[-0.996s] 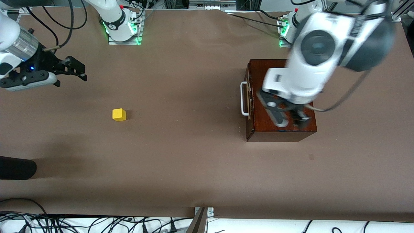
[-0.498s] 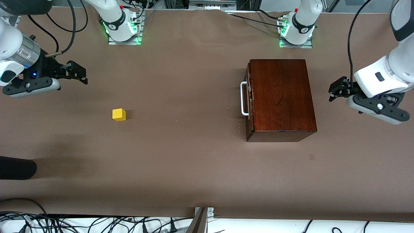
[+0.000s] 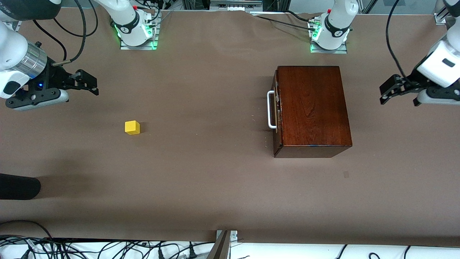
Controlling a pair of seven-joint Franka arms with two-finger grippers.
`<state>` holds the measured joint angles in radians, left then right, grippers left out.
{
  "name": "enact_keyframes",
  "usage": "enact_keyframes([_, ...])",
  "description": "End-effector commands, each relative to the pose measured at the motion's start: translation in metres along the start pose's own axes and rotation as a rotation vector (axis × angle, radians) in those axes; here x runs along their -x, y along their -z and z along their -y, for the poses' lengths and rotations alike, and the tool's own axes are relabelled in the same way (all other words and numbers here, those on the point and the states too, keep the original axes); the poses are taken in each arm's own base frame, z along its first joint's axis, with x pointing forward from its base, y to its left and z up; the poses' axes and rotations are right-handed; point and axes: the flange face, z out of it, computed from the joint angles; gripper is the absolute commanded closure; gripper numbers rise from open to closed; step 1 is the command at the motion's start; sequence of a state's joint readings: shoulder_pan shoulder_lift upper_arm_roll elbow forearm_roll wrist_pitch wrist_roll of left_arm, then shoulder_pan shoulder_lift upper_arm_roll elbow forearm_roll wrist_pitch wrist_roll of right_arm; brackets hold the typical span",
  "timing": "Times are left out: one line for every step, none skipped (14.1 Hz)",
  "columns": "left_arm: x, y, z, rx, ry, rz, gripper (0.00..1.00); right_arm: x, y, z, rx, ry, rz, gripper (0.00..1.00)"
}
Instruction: Open drawer, take yellow block, close drawer
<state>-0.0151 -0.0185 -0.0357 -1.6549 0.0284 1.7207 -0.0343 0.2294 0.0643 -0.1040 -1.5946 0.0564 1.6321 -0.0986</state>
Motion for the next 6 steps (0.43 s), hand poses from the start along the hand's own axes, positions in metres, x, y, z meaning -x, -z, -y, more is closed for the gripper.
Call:
enact_keyframes([0.004, -0.018, -0.002, 0.004, 0.009, 0.024, 0.0, -0.001, 0.007, 0.0, 0.033, 0.026, 0.006, 0.0])
enact_keyframes([0.001, -0.021, -0.004, 0.005, 0.009, 0.029, 0.0, -0.001, 0.015, 0.001, 0.036, 0.025, -0.009, 0.0])
enact_keyframes([0.001, -0.022, -0.003, 0.005, 0.008, 0.029, 0.0, -0.001, 0.016, 0.002, 0.038, 0.028, -0.01, 0.0])
enact_keyframes([0.001, -0.022, -0.005, 0.005, 0.004, 0.029, 0.0, -0.002, 0.018, 0.0, 0.039, 0.028, -0.016, 0.0])
enact_keyframes([0.001, -0.022, -0.007, 0.005, 0.001, 0.029, 0.0, -0.003, 0.019, 0.001, 0.039, 0.027, -0.022, 0.0])
enact_keyframes([0.001, -0.022, -0.009, 0.005, -0.002, 0.029, 0.0, -0.002, 0.019, -0.001, 0.039, 0.022, -0.021, 0.0])
